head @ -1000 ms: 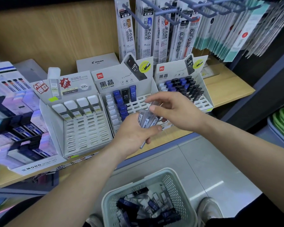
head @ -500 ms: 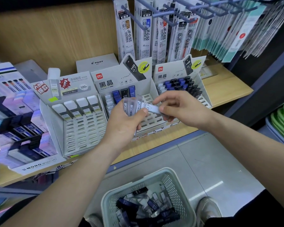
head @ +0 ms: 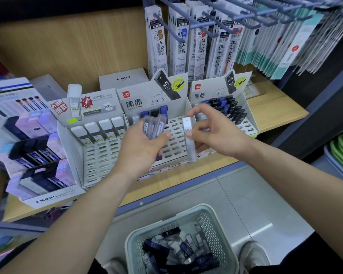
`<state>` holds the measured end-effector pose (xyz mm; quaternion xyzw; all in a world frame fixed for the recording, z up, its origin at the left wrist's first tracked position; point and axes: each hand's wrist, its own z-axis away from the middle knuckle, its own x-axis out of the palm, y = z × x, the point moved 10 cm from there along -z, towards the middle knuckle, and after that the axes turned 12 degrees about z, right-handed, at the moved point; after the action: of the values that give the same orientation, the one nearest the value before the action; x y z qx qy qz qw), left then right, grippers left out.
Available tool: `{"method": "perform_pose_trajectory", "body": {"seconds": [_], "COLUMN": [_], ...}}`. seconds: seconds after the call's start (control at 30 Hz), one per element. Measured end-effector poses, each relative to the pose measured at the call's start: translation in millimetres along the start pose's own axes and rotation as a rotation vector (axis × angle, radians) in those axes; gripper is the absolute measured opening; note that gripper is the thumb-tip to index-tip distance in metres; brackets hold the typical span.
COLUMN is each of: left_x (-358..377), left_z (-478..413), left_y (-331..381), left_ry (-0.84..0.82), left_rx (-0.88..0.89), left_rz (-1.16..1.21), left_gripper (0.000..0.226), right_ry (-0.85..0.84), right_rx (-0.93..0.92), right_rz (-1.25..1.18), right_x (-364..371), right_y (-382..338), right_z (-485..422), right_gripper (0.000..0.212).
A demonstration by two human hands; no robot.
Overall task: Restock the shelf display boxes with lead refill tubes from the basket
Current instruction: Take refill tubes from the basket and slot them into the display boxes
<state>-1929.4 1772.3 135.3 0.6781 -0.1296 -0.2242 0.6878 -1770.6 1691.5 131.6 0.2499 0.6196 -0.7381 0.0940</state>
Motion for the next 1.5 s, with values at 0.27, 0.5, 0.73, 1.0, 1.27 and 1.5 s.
{"method": "perform_pose_trajectory", "body": {"seconds": [0.27, 0.5, 0.73, 1.0, 1.27, 1.5], "left_x": [-55, -67, -74, -71, -69, -60], "left_z": [-7, -3, -1, -2, -1, 0], "left_y": [0, -11, -21, -23, -26, -22], "left_ry": [0.095, 0.063, 0.057, 0.036, 0.036, 0.013], "left_rx": [0.019, -0.019, -0.096, -0.106, -0.115, -0.112], "left_rz": [-0.052, -0.071, -0.057, -0.059, -0.058, -0.018], "left_gripper": [0.018, 0.029, 0.028, 0.028, 0.031, 0.030], "right_ry": [0.435, 0.461, 0.457, 0.448, 0.434, 0.372], "right_rx": [-0.027, -0.095, -0.123, -0.144, -0.165, -0.168], "right_rz": [0.264, 0.372, 0.466, 0.553, 0.656, 0.543], "right_x": [-46, -28, -21, -19, -7, 2], "right_y": [3, -6, -8, -3, -2, -36], "right_z": [-31, -67, -79, -85, -84, -64], "right_gripper": [0.012, 0.017, 0.015, 0.010, 0.025, 0.020]}}
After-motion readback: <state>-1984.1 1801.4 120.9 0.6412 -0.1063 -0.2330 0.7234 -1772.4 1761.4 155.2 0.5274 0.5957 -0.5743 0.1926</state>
